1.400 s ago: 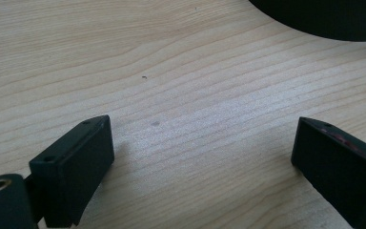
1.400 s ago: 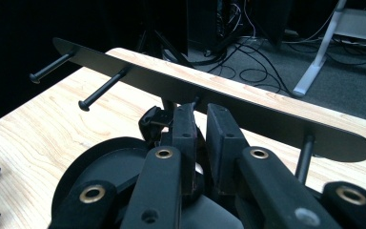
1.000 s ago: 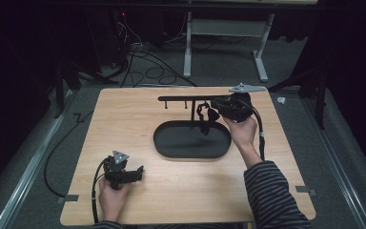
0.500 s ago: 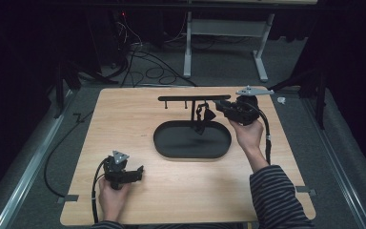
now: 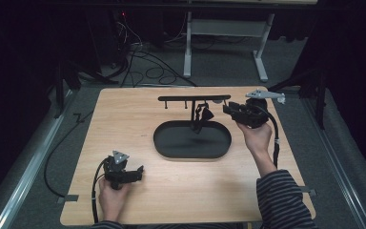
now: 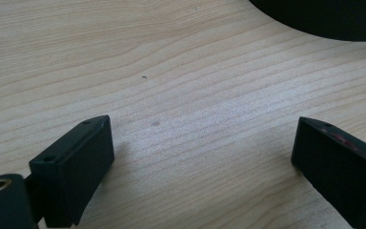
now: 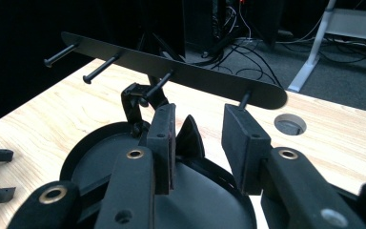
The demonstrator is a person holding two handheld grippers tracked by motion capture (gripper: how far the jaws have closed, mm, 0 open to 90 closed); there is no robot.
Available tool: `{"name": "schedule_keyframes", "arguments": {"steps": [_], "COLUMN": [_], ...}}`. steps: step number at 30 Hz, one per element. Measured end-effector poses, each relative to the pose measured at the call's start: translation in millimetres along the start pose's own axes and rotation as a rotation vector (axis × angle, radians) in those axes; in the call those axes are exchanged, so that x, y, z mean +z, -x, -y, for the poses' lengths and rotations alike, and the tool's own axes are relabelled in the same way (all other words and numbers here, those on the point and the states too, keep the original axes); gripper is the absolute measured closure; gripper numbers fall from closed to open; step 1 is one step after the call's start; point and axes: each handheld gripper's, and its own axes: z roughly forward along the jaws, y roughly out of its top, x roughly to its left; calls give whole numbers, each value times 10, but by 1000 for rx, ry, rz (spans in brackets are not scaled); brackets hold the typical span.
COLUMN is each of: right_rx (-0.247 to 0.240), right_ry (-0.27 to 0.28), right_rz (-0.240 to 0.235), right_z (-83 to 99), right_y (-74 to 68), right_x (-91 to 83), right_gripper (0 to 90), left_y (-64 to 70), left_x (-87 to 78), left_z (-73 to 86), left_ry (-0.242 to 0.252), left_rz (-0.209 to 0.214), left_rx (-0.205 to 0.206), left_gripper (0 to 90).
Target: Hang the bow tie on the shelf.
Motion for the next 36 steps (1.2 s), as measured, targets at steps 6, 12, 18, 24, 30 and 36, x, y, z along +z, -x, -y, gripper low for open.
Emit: {"name": "schedule_keyframes", "arguments": {"steps": [6,12,18,24,30,36], "right_rx": [6,22,29,38,41,57], "right_ry": [-1,2,12,13,2,13], "right_rz": [8,10,12,24,37,43], "right_z": [53,107,171,244,312,377], "right_y": [36,109,152,198,234,266], "right_x": [-73,-138,-214,-296,-368,-449], "right_gripper": [663,663,658,640,636,624], "left_y": [0,1,1,0,0,1], "left_x": [0,0,0,0,0,0], "left_z": [0,0,0,0,0,0], "left_ry": [0,0,0,0,0,0], "left_rz": [0,0,0,0,0,0], "left_rx": [0,0,0,0,0,0], "left_gripper": [74,74,74,74,74,74]}}
